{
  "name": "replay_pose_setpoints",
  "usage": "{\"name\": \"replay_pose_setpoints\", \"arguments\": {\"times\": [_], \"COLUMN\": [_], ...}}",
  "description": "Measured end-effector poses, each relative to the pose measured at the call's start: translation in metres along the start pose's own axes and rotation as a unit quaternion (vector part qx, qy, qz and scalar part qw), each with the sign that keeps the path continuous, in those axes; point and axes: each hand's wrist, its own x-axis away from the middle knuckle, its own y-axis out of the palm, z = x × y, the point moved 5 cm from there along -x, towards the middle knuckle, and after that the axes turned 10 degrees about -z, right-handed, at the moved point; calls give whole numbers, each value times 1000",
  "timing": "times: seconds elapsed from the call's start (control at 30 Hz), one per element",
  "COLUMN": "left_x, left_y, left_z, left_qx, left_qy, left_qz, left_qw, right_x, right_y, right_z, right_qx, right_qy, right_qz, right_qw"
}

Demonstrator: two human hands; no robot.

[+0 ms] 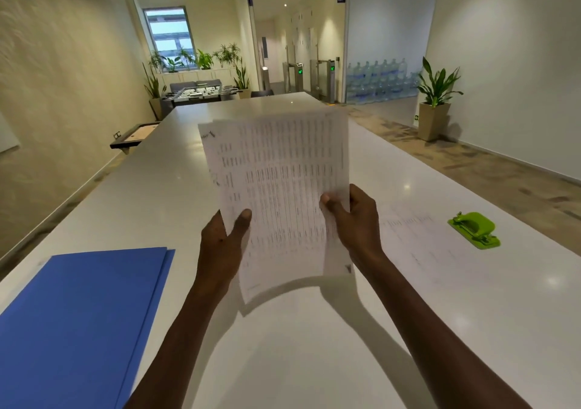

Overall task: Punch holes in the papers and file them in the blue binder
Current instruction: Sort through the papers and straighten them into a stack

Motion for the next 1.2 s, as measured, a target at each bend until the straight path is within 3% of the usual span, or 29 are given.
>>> {"name": "replay_pose_setpoints", "arguments": {"times": [0.13, 0.4, 0.67, 0.77, 0.87, 0.93, 1.0, 1.2], "left_x": [4, 23, 4, -6, -12, -12, -11, -3], "left_y": [2, 5, -32, -51, -62, -66, -66, -64], "left_z": [13, -39, 0, 7, 4, 0, -5, -16], "left_qx": [-49, -50, -94, -101, -118, -110, -105, -87], "left_qy": [72, -9, 40, 35, 20, 8, -6, -26], "left_qz": [41, 62, 124, 132, 130, 127, 127, 111], "left_qw": [995, 997, 987, 986, 984, 986, 986, 990], "right_x": [2, 38, 16, 15, 26, 40, 48, 39], "right_y": [-1, 26, 23, 29, 55, 69, 75, 55], "right_z": [-8, 45, 42, 57, 70, 70, 70, 96], "right_qx": [-70, -63, -99, 51, 252, 304, 334, 378], "right_qy": [-15, 35, 117, 92, 58, 46, 13, 48], "right_qz": [-17, -115, -125, -158, -307, -369, -376, -360], "right_qw": [997, 991, 980, 982, 916, 877, 864, 852]}}
